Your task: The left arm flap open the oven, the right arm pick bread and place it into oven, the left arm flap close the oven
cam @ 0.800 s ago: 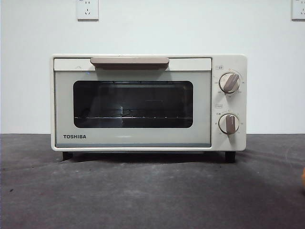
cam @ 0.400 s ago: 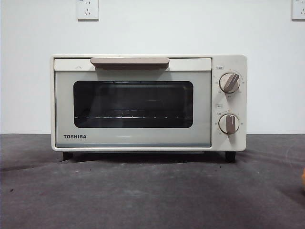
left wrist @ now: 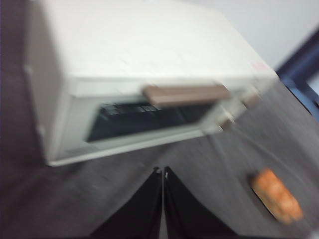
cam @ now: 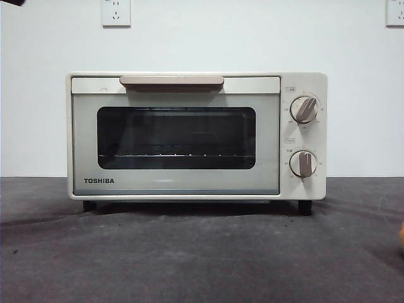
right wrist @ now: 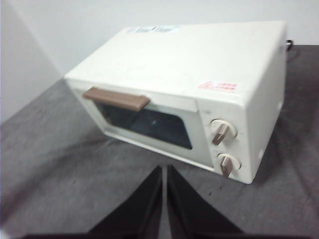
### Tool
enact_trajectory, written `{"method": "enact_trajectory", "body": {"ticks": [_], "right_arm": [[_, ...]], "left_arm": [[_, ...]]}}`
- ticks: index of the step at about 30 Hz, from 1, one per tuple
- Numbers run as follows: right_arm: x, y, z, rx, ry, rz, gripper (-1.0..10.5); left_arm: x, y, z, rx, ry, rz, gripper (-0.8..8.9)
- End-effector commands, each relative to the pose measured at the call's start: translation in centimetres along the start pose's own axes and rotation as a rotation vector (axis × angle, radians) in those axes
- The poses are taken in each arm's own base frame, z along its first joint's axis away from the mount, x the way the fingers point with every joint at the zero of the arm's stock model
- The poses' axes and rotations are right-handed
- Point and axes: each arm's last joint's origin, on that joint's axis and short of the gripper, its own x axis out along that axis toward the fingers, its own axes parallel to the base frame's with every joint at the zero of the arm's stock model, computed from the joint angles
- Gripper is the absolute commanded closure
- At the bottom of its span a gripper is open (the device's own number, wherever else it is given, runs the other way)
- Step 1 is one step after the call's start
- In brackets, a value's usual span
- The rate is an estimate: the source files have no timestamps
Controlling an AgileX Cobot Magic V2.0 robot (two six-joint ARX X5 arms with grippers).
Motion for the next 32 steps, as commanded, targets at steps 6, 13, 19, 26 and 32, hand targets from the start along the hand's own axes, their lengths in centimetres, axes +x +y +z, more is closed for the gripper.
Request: {"method": "enact_trajectory", "body": {"ticks": [6,13,19,26,32], "right_arm": [[0.0,0.4,0.3,-0.067,0.055,0.033,9.3],[0.0,0.4,0.3,-0.054,0.054,0.023,9.0],[0.0,0.4,0.3,-0.037,0.053,0.021,5.4],[0.0,0.4,0.3,-0.021,0.055,0.021,4.4],[0.0,0.3,0.1,0.034,0.072,0.017,4.4]], "left_arm": [[0.1,-1.5,0.2,0.139,0.038,-0.199,8.03],[0.2,-1.7,0.4,0.169,0.016,-0.206,7.56],[0.1,-1.8,1.0,0.196,-0.038,-0.217,4.32],[0.1,-1.9,1.2,0.209,-0.062,-0.222,2.74],[0.1,-1.9,1.3,0.214,-0.072,-0.224,2.58]]}}
